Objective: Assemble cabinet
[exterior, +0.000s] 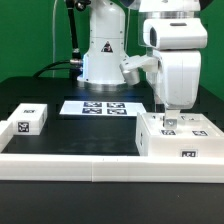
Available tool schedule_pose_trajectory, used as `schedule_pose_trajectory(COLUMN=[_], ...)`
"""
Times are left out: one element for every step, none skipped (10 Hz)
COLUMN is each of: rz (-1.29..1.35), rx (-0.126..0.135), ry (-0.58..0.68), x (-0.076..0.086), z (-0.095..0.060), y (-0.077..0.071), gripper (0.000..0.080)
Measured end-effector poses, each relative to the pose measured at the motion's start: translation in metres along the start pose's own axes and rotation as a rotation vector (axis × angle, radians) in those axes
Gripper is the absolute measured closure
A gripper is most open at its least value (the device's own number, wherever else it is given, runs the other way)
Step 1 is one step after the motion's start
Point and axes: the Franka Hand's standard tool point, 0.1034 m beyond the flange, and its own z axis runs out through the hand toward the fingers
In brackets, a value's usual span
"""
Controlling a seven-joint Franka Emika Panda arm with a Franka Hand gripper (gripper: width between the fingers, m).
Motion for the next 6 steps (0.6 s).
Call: schedule_pose_trajectory(rz=[0.000,0.000,0.000,0.000,0.021,0.102], rx=[0.000,0.000,0.000,0.000,-0.004,-0.022], ry=[0.000,0.000,0.000,0.000,0.000,-0.002], x=[0.0000,0.0000,0.0000,0.0000,-0.0003,-0.0017], z=[0.0000,0.0000,0.0000,0.0000,-0.0015,-0.0084], y=[0.0000,0.0000,0.0000,0.0000,-0.0004,-0.0063], gripper=[0.0050,0.0050,0.0010,0.0001,0.0001,0.0001])
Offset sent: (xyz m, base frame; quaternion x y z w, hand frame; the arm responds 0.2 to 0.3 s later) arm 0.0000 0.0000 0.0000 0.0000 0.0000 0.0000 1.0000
